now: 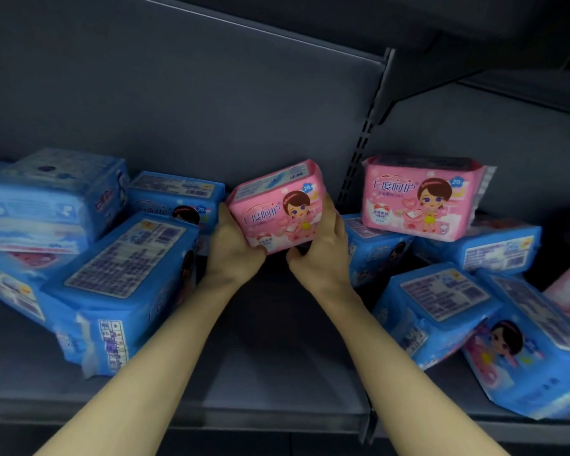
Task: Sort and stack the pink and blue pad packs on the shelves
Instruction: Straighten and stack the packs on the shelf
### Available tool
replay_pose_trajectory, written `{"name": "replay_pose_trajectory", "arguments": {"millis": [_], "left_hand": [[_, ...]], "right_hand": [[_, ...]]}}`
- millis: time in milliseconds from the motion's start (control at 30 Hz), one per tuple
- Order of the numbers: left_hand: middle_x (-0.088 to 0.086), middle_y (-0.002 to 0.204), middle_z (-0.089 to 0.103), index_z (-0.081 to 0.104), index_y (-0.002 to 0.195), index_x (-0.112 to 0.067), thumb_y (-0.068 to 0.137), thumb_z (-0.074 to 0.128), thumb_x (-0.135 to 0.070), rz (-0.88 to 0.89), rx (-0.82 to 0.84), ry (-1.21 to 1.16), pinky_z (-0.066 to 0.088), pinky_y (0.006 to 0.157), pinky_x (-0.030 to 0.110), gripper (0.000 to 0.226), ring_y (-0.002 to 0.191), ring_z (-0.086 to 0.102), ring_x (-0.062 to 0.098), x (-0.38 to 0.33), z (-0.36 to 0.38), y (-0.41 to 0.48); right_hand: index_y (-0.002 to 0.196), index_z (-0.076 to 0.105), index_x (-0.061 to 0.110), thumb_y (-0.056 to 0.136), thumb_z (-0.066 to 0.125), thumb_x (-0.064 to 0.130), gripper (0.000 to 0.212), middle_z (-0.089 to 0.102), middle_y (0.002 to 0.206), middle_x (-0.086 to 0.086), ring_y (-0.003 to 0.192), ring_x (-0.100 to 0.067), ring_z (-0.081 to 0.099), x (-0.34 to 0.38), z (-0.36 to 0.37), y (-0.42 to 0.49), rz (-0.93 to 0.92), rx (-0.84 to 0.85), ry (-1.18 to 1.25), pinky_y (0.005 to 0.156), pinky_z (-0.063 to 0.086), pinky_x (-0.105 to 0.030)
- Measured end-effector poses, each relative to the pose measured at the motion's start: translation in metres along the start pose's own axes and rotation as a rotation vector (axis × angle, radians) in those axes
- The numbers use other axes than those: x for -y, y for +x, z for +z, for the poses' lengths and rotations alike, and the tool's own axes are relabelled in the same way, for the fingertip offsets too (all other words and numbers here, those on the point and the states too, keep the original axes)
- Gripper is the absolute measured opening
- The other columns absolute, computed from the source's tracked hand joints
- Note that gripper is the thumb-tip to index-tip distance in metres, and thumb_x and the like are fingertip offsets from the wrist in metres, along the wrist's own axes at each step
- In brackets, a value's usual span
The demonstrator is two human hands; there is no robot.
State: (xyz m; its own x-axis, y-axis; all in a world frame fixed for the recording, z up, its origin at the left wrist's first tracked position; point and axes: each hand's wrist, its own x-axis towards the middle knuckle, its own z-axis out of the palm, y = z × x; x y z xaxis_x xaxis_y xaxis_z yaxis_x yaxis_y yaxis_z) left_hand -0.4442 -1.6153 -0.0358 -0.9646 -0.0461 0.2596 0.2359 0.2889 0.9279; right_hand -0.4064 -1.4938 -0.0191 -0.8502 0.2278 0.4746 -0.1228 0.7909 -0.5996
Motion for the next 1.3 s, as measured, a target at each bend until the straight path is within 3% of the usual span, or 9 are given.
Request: {"name": "replay_pose_trajectory", "arguments": {"millis": [133, 267, 400, 600, 767, 867, 967, 1133, 1300], "left_hand": [[0.015, 0.127, 0.050, 0.031, 0.134, -0.005, 0.064, 0.075, -0.007, 0.045, -0.041, 0.030, 0.047, 0.097, 0.041, 0.082, 0.120, 0.049, 0.025, -0.009, -0.004, -0.006], [0.003, 0.116, 0.040, 0.037, 0.131, -0.003, 0.073, 0.071, 0.000, 0.096, -0.064, 0.092, 0.027, 0.091, 0.012, 0.067, 0.123, 0.034, 0.023, -0.014, -0.004, -0.019], [0.004, 0.120, 0.038, 0.042, 0.131, -0.006, 0.077, 0.068, -0.002, 0.180, -0.004, 0.071, 0.027, 0.088, 0.005, 0.060, 0.111, 0.034, 0.009, -0.016, 0.002, -0.031], [0.014, 0.131, 0.028, 0.045, 0.125, 0.002, 0.081, 0.065, -0.004, 0.090, 0.121, 0.106, 0.018, 0.082, -0.006, 0.049, 0.111, 0.030, 0.007, -0.005, 0.001, -0.040], [0.010, 0.125, 0.043, 0.054, 0.110, -0.005, 0.074, 0.068, -0.018, -0.010, 0.177, 0.061, 0.028, 0.097, 0.010, 0.041, 0.115, 0.039, 0.011, 0.008, 0.003, -0.036], [0.000, 0.098, 0.047, 0.037, 0.102, -0.011, 0.079, 0.067, -0.016, -0.152, 0.169, -0.130, 0.043, 0.072, 0.017, 0.039, 0.084, 0.049, 0.006, 0.003, 0.011, -0.032], [-0.002, 0.097, 0.045, 0.021, 0.107, -0.015, 0.082, 0.064, -0.004, -0.242, 0.163, -0.297, 0.043, 0.070, 0.020, 0.051, 0.076, 0.046, 0.001, -0.004, 0.020, -0.029], [0.007, 0.126, 0.049, -0.014, 0.144, -0.023, 0.075, 0.074, -0.006, -0.432, 0.117, -0.592, 0.049, 0.091, 0.041, 0.114, 0.108, 0.056, 0.022, -0.012, 0.027, -0.022], [0.000, 0.126, 0.046, -0.001, 0.147, -0.015, 0.065, 0.079, 0.000, -0.381, 0.024, -0.553, 0.041, 0.094, 0.030, 0.116, 0.111, 0.050, 0.016, -0.009, 0.032, -0.020]], "right_hand": [[0.145, 0.018, 0.014, 0.067, 0.073, 0.010, 0.096, 0.040, 0.135, -0.012, 0.125, -0.026, 0.038, 0.000, -0.001, -0.002, 0.045, -0.047, 0.119, 0.103, 0.037, -0.045], [0.146, 0.015, 0.015, 0.062, 0.075, 0.019, 0.103, 0.042, 0.134, -0.009, 0.129, -0.024, 0.037, 0.002, -0.007, -0.001, 0.171, -0.038, 0.259, 0.106, 0.036, -0.046], [0.138, 0.031, 0.016, 0.060, 0.071, 0.033, 0.089, 0.044, 0.131, -0.008, 0.125, -0.026, 0.039, 0.018, -0.005, -0.003, 0.127, 0.047, 0.250, 0.107, 0.035, -0.042], [0.125, 0.043, 0.011, 0.075, 0.068, 0.017, 0.056, 0.033, 0.126, -0.010, 0.120, -0.025, 0.031, 0.031, 0.002, -0.013, 0.129, 0.186, 0.193, 0.103, 0.038, -0.038], [0.133, 0.040, 0.011, 0.076, 0.063, 0.005, 0.062, 0.029, 0.131, -0.008, 0.125, -0.022, 0.030, 0.028, 0.002, -0.025, 0.119, 0.182, 0.231, 0.106, 0.034, -0.027], [0.136, 0.038, 0.010, 0.082, 0.059, 0.006, 0.059, 0.028, 0.135, -0.010, 0.128, -0.022, 0.030, 0.027, 0.000, -0.026, 0.140, 0.169, 0.245, 0.106, 0.028, -0.022], [0.137, 0.038, 0.011, 0.086, 0.055, 0.008, 0.054, 0.030, 0.135, -0.009, 0.127, -0.022, 0.035, 0.022, -0.007, -0.026, 0.193, 0.167, 0.277, 0.104, 0.029, -0.022], [0.131, 0.044, 0.015, 0.089, 0.051, 0.020, 0.042, 0.048, 0.127, -0.005, 0.117, -0.018, 0.047, 0.012, -0.010, -0.033, 0.218, 0.178, 0.314, 0.103, 0.039, -0.033], [0.116, 0.050, 0.015, 0.093, 0.046, 0.005, 0.025, 0.056, 0.111, 0.003, 0.106, -0.013, 0.052, 0.000, -0.012, -0.039, 0.206, 0.187, 0.359, 0.088, 0.040, -0.018]]}}
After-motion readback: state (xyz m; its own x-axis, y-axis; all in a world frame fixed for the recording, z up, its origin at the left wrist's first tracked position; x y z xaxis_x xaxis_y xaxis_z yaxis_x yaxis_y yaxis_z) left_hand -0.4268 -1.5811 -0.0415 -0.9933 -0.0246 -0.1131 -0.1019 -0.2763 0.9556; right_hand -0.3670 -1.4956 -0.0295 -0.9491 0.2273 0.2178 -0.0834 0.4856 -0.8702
